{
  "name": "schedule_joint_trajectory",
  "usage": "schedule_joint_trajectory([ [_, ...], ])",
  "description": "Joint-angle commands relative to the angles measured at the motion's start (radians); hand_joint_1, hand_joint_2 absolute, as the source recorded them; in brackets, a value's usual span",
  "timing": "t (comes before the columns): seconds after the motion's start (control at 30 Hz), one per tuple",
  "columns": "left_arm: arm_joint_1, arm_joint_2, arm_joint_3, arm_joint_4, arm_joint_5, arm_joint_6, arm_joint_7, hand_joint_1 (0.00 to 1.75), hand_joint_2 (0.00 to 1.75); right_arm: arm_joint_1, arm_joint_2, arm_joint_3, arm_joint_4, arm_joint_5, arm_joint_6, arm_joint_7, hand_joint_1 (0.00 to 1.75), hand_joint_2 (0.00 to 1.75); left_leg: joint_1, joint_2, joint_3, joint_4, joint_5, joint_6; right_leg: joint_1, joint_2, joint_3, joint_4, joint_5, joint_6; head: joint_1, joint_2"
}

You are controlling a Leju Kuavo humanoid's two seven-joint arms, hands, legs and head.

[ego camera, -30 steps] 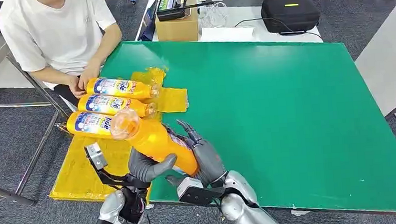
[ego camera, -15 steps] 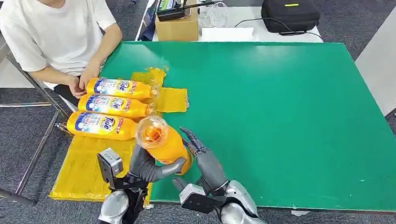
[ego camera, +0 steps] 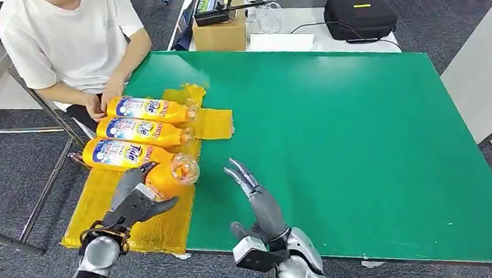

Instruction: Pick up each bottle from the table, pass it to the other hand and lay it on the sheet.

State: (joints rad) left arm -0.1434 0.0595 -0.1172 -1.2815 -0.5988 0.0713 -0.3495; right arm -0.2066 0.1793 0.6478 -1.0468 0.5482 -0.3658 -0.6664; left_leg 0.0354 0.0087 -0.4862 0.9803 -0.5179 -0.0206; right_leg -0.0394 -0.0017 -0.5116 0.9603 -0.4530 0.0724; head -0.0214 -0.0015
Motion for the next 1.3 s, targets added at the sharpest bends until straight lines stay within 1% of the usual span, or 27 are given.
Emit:
schedule_joint_trajectory([
  [0.03,-0.197,0.089,0.06,0.389,-0.137,0.063,0.06,1.75,1.75,-0.02,0.018,-0.008,0.07,-0.04,-0.008,-0.019,0.0,0.0,0.0,-0.001,0.002,-0.002,0.001,0.002,0.0,0.0,0.002,-0.001,0.0,-0.003,-0.001,0.0],
  [0.17,-0.244,0.127,0.038,0.473,-0.225,0.063,0.078,1.75,1.75,-0.009,0.012,-0.016,0.073,-0.056,-0.019,-0.023,0.0,0.0,0.0,0.0,0.005,-0.004,0.001,0.002,0.001,0.001,0.004,-0.002,0.001,-0.005,0.0,0.0],
  [0.3,-0.236,0.128,0.03,0.475,-0.228,0.029,0.067,1.75,1.75,0.005,0.004,-0.03,0.061,-0.065,-0.024,-0.027,0.0,0.0,0.0,-0.001,0.005,-0.002,0.001,0.002,0.001,0.0,0.004,-0.001,0.0,-0.003,0.0,0.0],
  [0.33,-0.221,0.146,-0.004,0.462,-0.239,-0.025,0.045,1.75,1.75,0.009,0.004,-0.036,0.059,-0.07,-0.022,-0.027,0.0,0.0,0.0,0.0,0.006,-0.004,0.001,0.003,0.001,0.001,0.005,-0.002,0.001,-0.005,0.0,0.0],
  [0.37,-0.204,0.151,-0.03,0.443,-0.25,-0.047,0.037,1.75,1.75,0.01,0.006,-0.046,0.064,-0.074,-0.025,-0.028,0.0,0.0,0.0,0.001,0.006,-0.003,0.001,0.003,0.0,0.002,0.004,-0.001,0.0,-0.004,0.0,0.0],
  [0.4,-0.199,0.146,-0.031,0.442,-0.25,-0.043,0.037,1.75,1.75,0.01,0.005,-0.047,0.065,-0.074,-0.025,-0.028,0.0,0.0,-0.001,0.001,0.005,-0.003,0.001,0.002,0.0,0.002,0.004,0.0,0.0,-0.003,0.0,0.0],
  [0.47,-0.188,0.146,-0.096,0.442,-0.228,-0.148,0.022,1.75,1.75,0.004,0.014,-0.062,0.088,-0.087,-0.017,-0.032,0.0,0.0,-0.001,0.001,0.007,-0.003,0.001,0.003,0.0,0.002,0.005,-0.001,0.0,-0.003,0.0,0.0],
  [0.5,-0.185,0.141,-0.099,0.441,-0.23,-0.145,0.022,1.75,1.75,0.003,0.015,-0.062,0.089,-0.087,-0.017,-0.032,0.0,0.0,-0.001,0.001,0.008,-0.005,0.001,0.003,0.0,0.002,0.006,-0.002,0.001,-0.005,0.0,0.0],
  [0.53,-0.196,0.15,-0.141,0.468,-0.185,-0.243,0.0,1.75,1.75,-0.008,0.019,-0.053,0.106,-0.092,-0.018,-0.032,0.0,0.0,-0.001,0.0,0.007,-0.004,0.001,0.003,0.0,0.001,0.005,-0.002,0.001,-0.004,0.0,0.0],
  [0.57,-0.195,0.15,-0.154,0.473,-0.18,-0.249,-0.004,1.75,1.75,-0.011,0.021,-0.05,0.112,-0.095,-0.02,-0.032,0.0,0.0,-0.001,0.0,0.007,-0.003,0.001,0.002,-0.001,0.001,0.005,0.0,0.0,-0.003,0.0,0.0],
  [0.6,-0.195,0.15,-0.154,0.473,-0.18,-0.249,-0.004,1.75,1.75,-0.011,0.021,-0.05,0.112,-0.095,-0.02,-0.032,0.0,0.0,-0.001,0.0,0.007,-0.004,0.002,0.003,0.0,0.001,0.005,-0.002,0.001,-0.004,0.0,0.0],
  [0.67,-0.209,0.171,-0.199,0.496,-0.114,-0.32,-0.053,1.75,1.75,-0.028,0.024,-0.032,0.131,-0.116,-0.027,-0.032,0.0,0.0,-0.002,0.001,0.008,-0.003,0.001,0.002,-0.001,0.002,0.006,0.0,0.0,-0.003,-0.001,0.0],
  [0.7,-0.209,0.179,-0.2,0.495,-0.109,-0.323,-0.057,1.75,1.75,-0.029,0.024,-0.03,0.133,-0.117,-0.028,-0.032,0.0,0.0,-0.001,0.0,0.008,-0.005,0.002,0.003,-0.001,0.002,0.007,-0.002,0.001,-0.005,0.0,0.0],
  [0.8,-0.208,0.19,-0.213,0.486,-0.093,-0.326,-0.058,1.75,1.75,-0.034,0.022,-0.022,0.137,-0.126,-0.034,-0.032,0.0,0.0,-0.002,-0.001,0.011,-0.003,0.001,0.002,-0.002,-0.001,0.011,0.0,0.0,-0.003,0.0,0.0],
  [0.83,-0.209,0.195,-0.223,0.48,-0.073,-0.344,-0.069,1.75,1.75,-0.034,0.021,-0.02,0.141,-0.13,-0.038,-0.032,0.0,0.0,-0.002,0.0,0.011,-0.005,0.002,0.003,-0.001,0.001,0.011,-0.002,0.002,-0.005,-0.001,0.0],
  [0.93,-0.217,0.248,-0.275,0.433,-0.033,-0.386,-0.086,1.75,1.75,-0.043,0.015,-0.014,0.153,-0.146,-0.047,-0.032,0.0,0.0,-0.002,-0.002,0.013,-0.002,0.001,0.002,-0.002,-0.002,0.014,0.001,0.0,-0.003,0.0,0.0],
  [0.97,-0.224,0.292,-0.334,0.391,-0.025,-0.384,-0.076,1.75,1.75,-0.047,0.014,-0.01,0.156,-0.157,-0.05,-0.032,0.0,0.0,-0.002,-0.001,0.012,-0.004,0.002,0.003,-0.001,0.0,0.013,-0.001,0.002,-0.005,0.0,0.0],
  [1.0,-0.236,0.317,-0.372,0.376,-0.039,-0.37,-0.058,1.75,1.75,-0.049,0.012,-0.009,0.157,-0.162,-0.053,-0.032,0.0,0.0,-0.002,-0.001,0.013,-0.003,0.002,0.003,-0.002,-0.001,0.014,0.0,0.001,-0.004,0.0,0.0],
  [1.03,-0.253,0.333,-0.409,0.373,-0.065,-0.35,-0.044,1.57,1.75,-0.049,0.011,-0.009,0.155,-0.165,-0.053,-0.032,0.0,0.0,-0.002,-0.003,0.014,-0.002,0.002,0.002,-0.002,-0.002,0.016,0.001,0.0,-0.003,-0.001,0.0],
  [1.07,-0.269,0.335,-0.435,0.384,-0.08,-0.352,-0.033,1.48,1.75,-0.051,0.01,-0.011,0.154,-0.17,-0.048,-0.032,0.0,0.0,-0.001,-0.002,0.013,-0.003,0.002,0.003,-0.001,-0.001,0.015,0.0,0.002,-0.005,0.0,0.0],
  [1.1,-0.278,0.337,-0.453,0.399,-0.088,-0.358,-0.028,1.48,1.75,-0.053,0.011,-0.009,0.155,-0.17,-0.047,-0.032,0.0,0.0,-0.001,-0.004,0.013,-0.002,0.002,0.003,-0.001,-0.002,0.015,0.0,0.001,-0.005,0.0,0.0],
  [1.13,-0.295,0.343,-0.501,0.425,-0.133,-0.35,-0.01,0.72,1.75,-0.058,0.014,-0.008,0.161,-0.168,-0.046,-0.032,0.0,0.0,-0.002,-0.004,0.015,-0.002,0.002,0.002,-0.002,-0.003,0.016,0.001,0.0,-0.004,0.0,0.0],
  [1.17,-0.311,0.339,-0.542,0.476,-0.152,-0.331,-0.007,0.63,1.75,-0.063,0.016,-0.008,0.166,-0.167,-0.044,-0.032,0.0,0.0,-0.002,-0.004,0.014,-0.003,0.003,0.003,-0.001,-0.002,0.015,-0.001,0.002,-0.005,0.0,0.0],
  [1.2,-0.313,0.334,-0.552,0.499,-0.154,-0.32,-0.007,0.63,1.75,-0.065,0.017,-0.009,0.168,-0.167,-0.043,-0.032,0.0,0.0,-0.002,-0.005,0.016,-0.002,0.003,0.003,-0.001,-0.003,0.016,0.0,0.001,-0.004,0.0,0.0],
  [1.23,-0.315,0.333,-0.572,0.514,-0.179,-0.306,0.012,0.47,1.75,-0.067,0.018,-0.009,0.171,-0.164,-0.045,-0.032,0.0,0.0,-0.002,-0.005,0.017,-0.002,0.002,0.002,-0.002,-0.003,0.018,0.001,0.0,-0.003,0.0,0.0],
  [1.27,-0.321,0.326,-0.604,0.547,-0.212,-0.283,0.028,0.26,1.75,-0.069,0.018,-0.012,0.176,-0.16,-0.046,-0.032,0.0,0.0,-0.002,-0.003,0.016,-0.004,0.003,0.003,-0.001,-0.001,0.016,-0.001,0.002,-0.005,0.0,0.0],
  [1.3,-0.323,0.321,-0.618,0.567,-0.225,-0.268,0.03,0.26,1.75,-0.07,0.019,-0.015,0.177,-0.157,-0.043,-0.032,0.0,0.0,-0.003,-0.004,0.017,-0.003,0.003,0.002,-0.002,-0.001,0.017,0.0,0.001,-0.004,-0.001,0.0],
])
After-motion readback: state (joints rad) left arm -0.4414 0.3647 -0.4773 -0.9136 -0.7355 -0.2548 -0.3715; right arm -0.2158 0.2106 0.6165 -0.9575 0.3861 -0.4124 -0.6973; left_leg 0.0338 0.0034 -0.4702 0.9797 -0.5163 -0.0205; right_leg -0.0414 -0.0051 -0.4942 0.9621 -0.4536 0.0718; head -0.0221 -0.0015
